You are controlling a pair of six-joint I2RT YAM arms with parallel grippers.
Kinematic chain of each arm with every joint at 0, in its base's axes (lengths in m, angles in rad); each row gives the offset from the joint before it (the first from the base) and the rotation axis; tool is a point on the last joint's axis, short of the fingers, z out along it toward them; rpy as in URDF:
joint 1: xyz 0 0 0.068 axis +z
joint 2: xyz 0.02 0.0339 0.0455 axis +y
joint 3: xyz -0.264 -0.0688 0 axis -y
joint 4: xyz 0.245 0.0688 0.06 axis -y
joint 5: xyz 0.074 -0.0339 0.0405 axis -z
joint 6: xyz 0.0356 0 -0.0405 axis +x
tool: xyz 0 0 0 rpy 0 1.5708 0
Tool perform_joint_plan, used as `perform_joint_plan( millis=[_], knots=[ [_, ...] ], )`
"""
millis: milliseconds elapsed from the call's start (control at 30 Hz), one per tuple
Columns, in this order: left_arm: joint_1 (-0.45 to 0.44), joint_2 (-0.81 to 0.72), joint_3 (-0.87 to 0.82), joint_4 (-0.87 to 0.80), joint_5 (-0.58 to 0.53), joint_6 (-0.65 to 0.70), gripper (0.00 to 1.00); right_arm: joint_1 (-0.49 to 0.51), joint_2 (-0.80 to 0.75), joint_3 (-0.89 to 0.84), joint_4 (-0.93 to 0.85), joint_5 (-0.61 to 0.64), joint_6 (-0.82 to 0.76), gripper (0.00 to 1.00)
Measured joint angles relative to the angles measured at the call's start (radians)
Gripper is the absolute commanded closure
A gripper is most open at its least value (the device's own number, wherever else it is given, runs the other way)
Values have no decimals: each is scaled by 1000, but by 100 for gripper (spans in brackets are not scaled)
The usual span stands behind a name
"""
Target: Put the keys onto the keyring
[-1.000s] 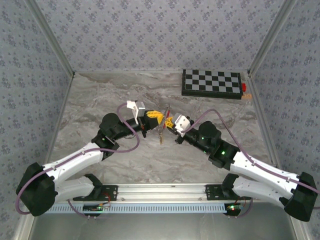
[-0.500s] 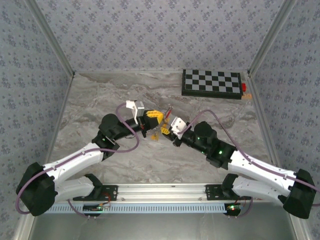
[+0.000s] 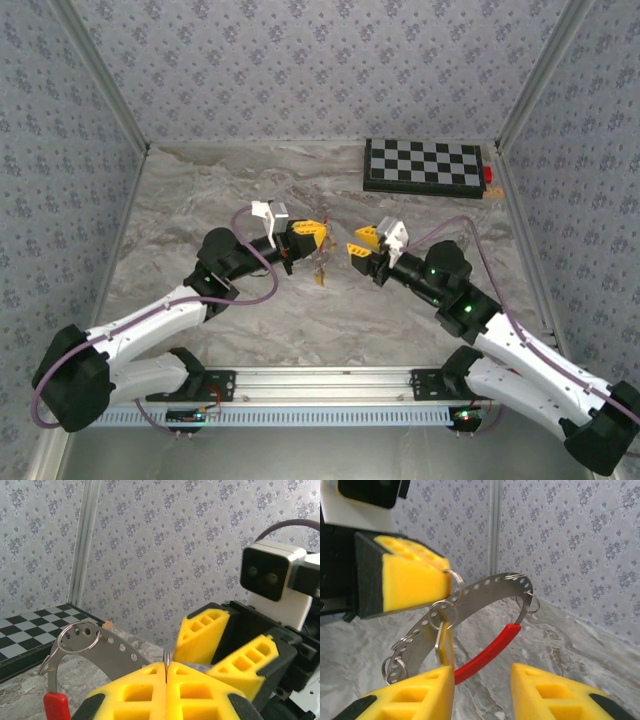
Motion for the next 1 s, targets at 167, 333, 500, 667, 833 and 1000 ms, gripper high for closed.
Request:
perform_joint_plan(
  millis=[167, 333, 500, 667, 833, 1000],
  knots=[
    [0, 0, 0, 0, 0, 0, 100, -89, 60, 2, 103, -157, 157, 65],
    [0, 0, 0, 0, 0, 0, 100, -126, 147, 6, 224, -283, 295, 64],
    [0, 0, 0, 0, 0, 0, 100, -139, 212, 23, 333, -365, 397, 66],
    [0, 0, 0, 0, 0, 0, 100, -140, 259, 46, 400, -422, 456, 69],
    [0, 0, 0, 0, 0, 0, 100, -140, 288, 50, 429, -452, 482, 70],
    [0, 0, 0, 0, 0, 0, 100, -140, 299, 51, 433, -468, 496, 76]
  ],
)
